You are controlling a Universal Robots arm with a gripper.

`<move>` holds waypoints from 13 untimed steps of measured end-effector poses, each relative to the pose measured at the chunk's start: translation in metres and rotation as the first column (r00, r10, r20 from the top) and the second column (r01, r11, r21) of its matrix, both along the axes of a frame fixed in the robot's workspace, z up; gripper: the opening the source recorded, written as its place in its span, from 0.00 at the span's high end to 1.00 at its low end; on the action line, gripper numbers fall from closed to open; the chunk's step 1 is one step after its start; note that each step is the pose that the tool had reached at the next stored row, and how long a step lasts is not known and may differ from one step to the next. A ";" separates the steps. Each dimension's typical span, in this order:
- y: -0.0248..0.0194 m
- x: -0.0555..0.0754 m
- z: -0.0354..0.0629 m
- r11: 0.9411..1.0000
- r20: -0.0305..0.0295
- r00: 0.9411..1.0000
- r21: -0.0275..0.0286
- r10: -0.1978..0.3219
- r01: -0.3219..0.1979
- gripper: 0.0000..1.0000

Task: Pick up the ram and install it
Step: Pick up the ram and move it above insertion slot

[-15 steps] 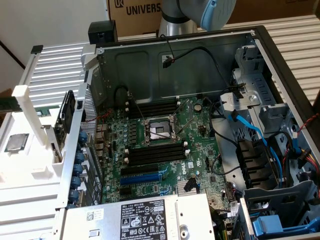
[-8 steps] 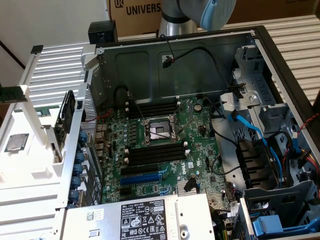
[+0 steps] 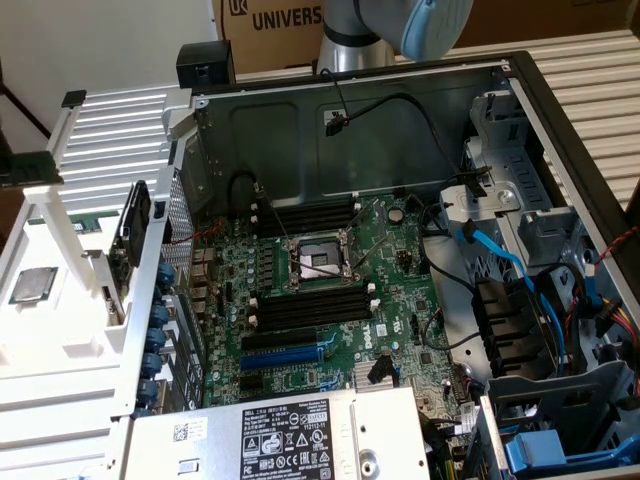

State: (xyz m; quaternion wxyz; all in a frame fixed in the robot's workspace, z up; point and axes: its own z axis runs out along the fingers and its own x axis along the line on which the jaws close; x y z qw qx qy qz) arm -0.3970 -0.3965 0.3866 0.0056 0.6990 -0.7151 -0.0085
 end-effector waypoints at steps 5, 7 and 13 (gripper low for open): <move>0.0001 0.014 0.0123 1.000 0.000 1.000 -0.001 0.000 0.000 0.87; 0.0001 0.020 0.0166 1.000 0.000 1.000 -0.002 0.000 0.000 0.87; 0.0001 0.038 0.0301 1.000 0.000 1.000 -0.002 0.000 0.000 0.87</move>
